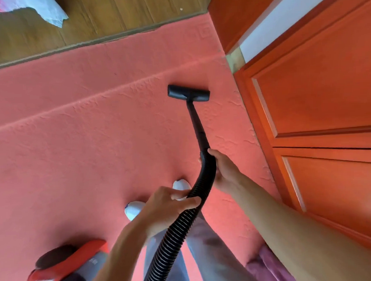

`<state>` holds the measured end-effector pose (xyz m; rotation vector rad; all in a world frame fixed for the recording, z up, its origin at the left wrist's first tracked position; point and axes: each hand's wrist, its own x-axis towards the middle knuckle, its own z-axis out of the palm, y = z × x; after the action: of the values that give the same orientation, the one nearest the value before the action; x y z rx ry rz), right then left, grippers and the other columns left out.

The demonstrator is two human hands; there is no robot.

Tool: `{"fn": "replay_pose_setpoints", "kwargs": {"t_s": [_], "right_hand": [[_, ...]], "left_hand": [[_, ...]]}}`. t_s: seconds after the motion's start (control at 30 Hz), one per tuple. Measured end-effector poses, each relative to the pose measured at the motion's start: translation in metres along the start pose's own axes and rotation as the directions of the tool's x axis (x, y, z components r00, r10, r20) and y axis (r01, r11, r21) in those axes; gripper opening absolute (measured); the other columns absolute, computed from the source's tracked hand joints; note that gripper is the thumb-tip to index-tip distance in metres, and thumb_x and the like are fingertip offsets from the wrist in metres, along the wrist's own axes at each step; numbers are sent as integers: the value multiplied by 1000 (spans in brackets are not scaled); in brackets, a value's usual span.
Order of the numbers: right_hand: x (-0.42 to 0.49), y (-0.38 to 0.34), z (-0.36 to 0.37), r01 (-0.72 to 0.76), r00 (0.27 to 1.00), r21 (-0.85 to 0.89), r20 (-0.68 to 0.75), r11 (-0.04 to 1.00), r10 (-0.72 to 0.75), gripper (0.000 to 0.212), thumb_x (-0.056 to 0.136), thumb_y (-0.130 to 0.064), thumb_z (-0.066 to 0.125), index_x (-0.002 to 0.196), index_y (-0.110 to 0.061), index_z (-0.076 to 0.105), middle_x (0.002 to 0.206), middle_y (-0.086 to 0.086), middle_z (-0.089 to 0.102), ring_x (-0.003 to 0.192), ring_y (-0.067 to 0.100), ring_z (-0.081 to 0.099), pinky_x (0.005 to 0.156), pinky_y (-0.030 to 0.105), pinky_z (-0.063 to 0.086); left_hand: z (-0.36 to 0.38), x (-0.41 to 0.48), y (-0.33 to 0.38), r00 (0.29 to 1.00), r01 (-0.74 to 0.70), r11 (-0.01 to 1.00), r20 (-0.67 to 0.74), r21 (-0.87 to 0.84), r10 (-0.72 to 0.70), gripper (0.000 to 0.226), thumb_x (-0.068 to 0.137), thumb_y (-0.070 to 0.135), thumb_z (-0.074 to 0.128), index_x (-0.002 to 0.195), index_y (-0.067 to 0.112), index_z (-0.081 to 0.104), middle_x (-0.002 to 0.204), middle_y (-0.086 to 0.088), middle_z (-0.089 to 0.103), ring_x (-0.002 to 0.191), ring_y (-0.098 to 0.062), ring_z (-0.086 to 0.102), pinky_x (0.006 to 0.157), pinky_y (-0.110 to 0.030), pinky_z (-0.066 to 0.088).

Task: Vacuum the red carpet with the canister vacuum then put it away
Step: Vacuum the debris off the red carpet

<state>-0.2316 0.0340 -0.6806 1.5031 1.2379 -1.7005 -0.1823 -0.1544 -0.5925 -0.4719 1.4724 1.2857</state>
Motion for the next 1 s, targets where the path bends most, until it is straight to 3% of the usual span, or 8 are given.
{"fn": "replay_pose_setpoints", "kwargs": {"t_s": [0.1, 0.27, 0.4, 0.5, 0.63, 0.77, 0.9, 1.0], "right_hand": [[-29, 12, 6, 45, 995, 121, -93, 992, -34, 15, 94, -18, 57, 87, -5, 60, 76, 10, 59, 61, 17, 56, 49, 22, 46], [-61, 28, -9, 53, 987, 328, -160, 943, 0, 14, 95, -18, 53, 88, -6, 56, 70, 9, 53, 53, 18, 50, 48, 21, 42], [-53, 46, -47, 20, 980, 381, -191, 924, 57, 14, 95, -18, 50, 91, -6, 55, 73, 11, 54, 49, 17, 52, 44, 20, 43], [-32, 49, -69, 25, 968, 346, -242, 938, 63, 18, 95, -23, 52, 97, -7, 59, 74, 8, 59, 53, 16, 54, 49, 22, 43], [-3, 28, -87, 50, 970, 329, -243, 943, 33, 34, 94, -29, 56, 120, -6, 58, 84, 8, 63, 59, 15, 57, 53, 23, 44], [2, 8, -90, 91, 952, 338, -307, 937, 18, 24, 93, -26, 56, 109, -8, 62, 80, 7, 61, 58, 17, 53, 54, 25, 42], [-16, 30, -94, 79, 954, 452, -293, 889, 65, 15, 90, -19, 52, 81, -10, 60, 71, 7, 55, 54, 17, 49, 53, 26, 39], [-24, 63, -101, 38, 956, 527, -267, 849, 123, 13, 90, -19, 52, 87, -8, 60, 77, 10, 57, 59, 20, 52, 57, 28, 42]], "left_hand": [[0, -25, -3, 1000, 30, 998, 8, 63, -30, 36, 62, 60, 75, 95, 46, 79, 85, 4, 79, 77, -9, 71, 72, -28, 54], [2, -53, 13, 996, 20, 992, 87, 126, -32, 19, 85, 29, 75, 102, 37, 78, 97, -5, 79, 94, -21, 75, 78, -32, 57], [20, -42, 16, 987, 65, 969, 126, 240, -97, 17, 85, 30, 75, 101, 35, 79, 96, -4, 79, 91, -20, 75, 85, -40, 59], [46, -23, 13, 986, 85, 961, 119, 263, -120, 26, 81, 41, 77, 106, 35, 78, 93, 0, 79, 84, -15, 75, 69, -25, 60], [86, -2, 10, 999, 45, 963, -41, 267, -35, 19, 91, 39, 66, 108, 38, 76, 82, 1, 76, 66, -10, 66, 49, -8, 45], [100, 6, 14, 995, 39, 982, -94, 182, -22, 14, 87, 37, 67, 94, 42, 78, 76, -3, 74, 64, -16, 69, 56, -20, 53], [69, -8, 20, 997, 50, 976, 40, 211, -60, 17, 82, 36, 74, 95, 45, 79, 83, 2, 78, 75, -11, 71, 73, -27, 54], [52, -19, 22, 983, 96, 955, 127, 281, -136, 19, 78, 38, 80, 96, 43, 80, 91, 3, 79, 91, -14, 74, 82, -33, 57]]}}
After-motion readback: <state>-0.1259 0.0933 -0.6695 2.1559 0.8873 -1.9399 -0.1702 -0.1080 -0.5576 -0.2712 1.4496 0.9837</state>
